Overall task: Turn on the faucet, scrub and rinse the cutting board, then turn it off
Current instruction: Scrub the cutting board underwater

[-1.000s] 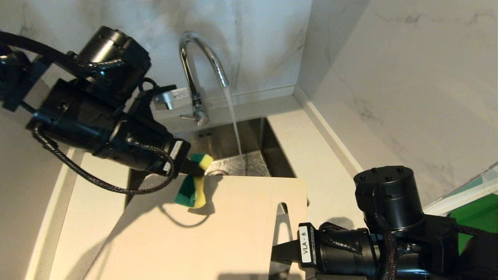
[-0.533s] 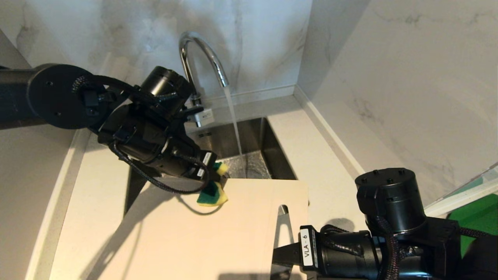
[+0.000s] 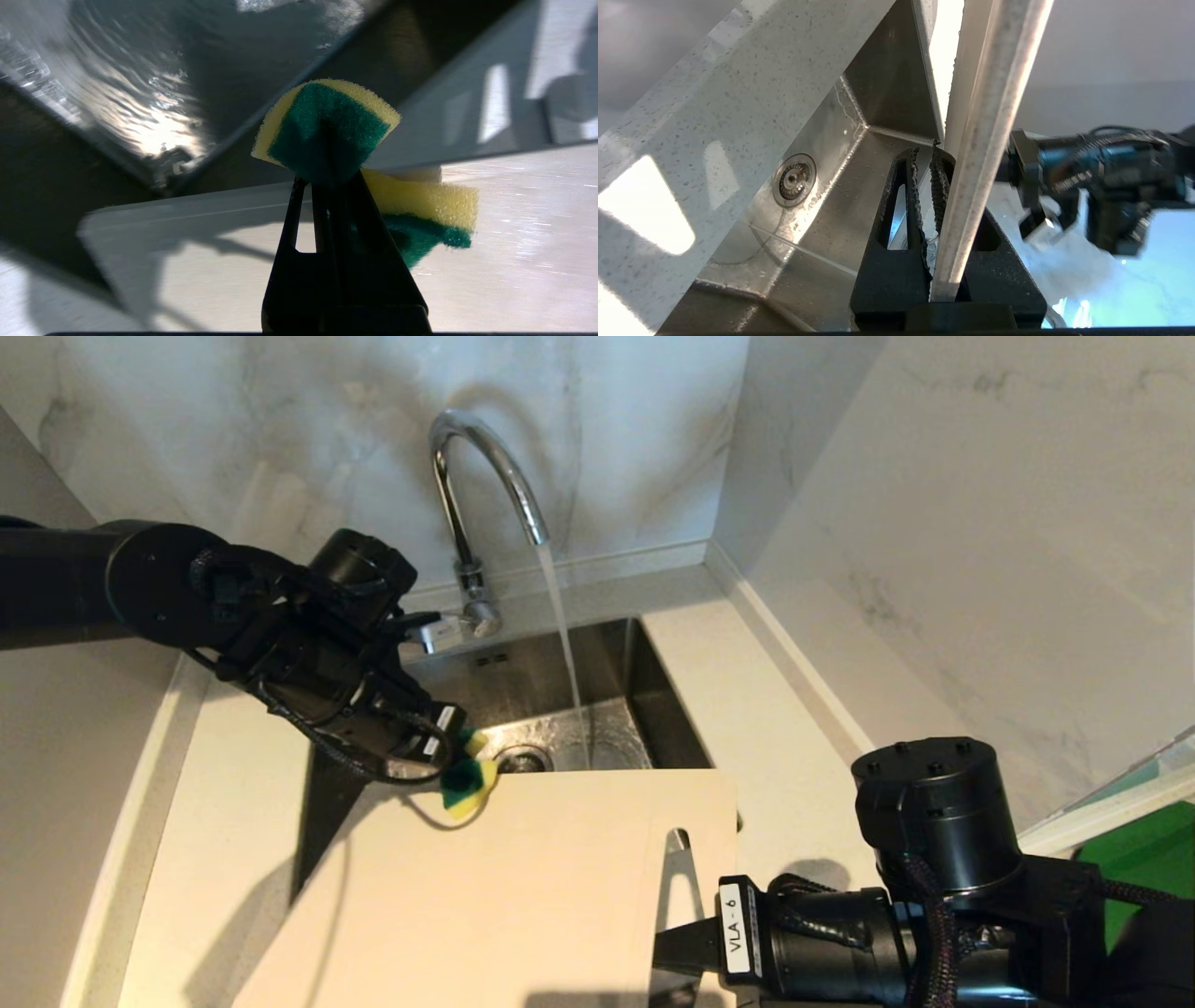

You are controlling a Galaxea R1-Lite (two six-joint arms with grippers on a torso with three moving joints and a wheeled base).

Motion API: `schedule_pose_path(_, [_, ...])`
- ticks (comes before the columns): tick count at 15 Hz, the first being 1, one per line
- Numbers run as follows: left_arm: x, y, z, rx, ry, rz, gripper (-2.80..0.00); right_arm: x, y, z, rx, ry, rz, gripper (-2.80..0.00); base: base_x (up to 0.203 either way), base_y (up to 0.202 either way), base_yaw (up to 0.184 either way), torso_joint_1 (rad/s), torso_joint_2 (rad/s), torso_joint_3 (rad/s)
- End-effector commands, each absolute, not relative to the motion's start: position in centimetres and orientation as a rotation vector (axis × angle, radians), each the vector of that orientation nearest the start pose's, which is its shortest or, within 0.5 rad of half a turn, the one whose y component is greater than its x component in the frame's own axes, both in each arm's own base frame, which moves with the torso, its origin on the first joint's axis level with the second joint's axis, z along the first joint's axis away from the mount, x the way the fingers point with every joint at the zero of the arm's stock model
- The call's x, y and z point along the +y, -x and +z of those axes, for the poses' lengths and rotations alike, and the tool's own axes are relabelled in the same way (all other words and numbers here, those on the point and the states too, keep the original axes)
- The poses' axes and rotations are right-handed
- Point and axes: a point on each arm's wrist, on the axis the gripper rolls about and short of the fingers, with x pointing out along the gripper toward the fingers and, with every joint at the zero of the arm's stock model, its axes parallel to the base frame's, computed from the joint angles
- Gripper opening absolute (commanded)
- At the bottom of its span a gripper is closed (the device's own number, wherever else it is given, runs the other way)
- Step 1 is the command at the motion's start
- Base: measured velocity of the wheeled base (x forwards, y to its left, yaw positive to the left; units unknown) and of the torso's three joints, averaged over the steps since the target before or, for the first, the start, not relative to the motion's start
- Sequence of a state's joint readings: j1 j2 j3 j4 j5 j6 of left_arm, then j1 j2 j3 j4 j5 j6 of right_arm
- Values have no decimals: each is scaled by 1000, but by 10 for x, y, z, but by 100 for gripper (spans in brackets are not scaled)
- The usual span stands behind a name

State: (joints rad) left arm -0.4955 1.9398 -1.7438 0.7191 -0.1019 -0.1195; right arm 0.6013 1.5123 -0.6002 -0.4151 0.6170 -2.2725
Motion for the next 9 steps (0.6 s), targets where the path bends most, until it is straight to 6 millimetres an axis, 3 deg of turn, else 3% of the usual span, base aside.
schedule_pose_path(1, [-146, -320, 233, 967, -63, -443, -280, 144, -187, 162, -1061, 1886, 1180, -280, 0, 0, 0, 0, 0, 0])
schedule_pose_path(9, [-75, -333, 196, 1020, -53, -353, -280, 144, -187, 163, -1064, 1887, 1175, -280, 0, 0, 0, 0, 0, 0])
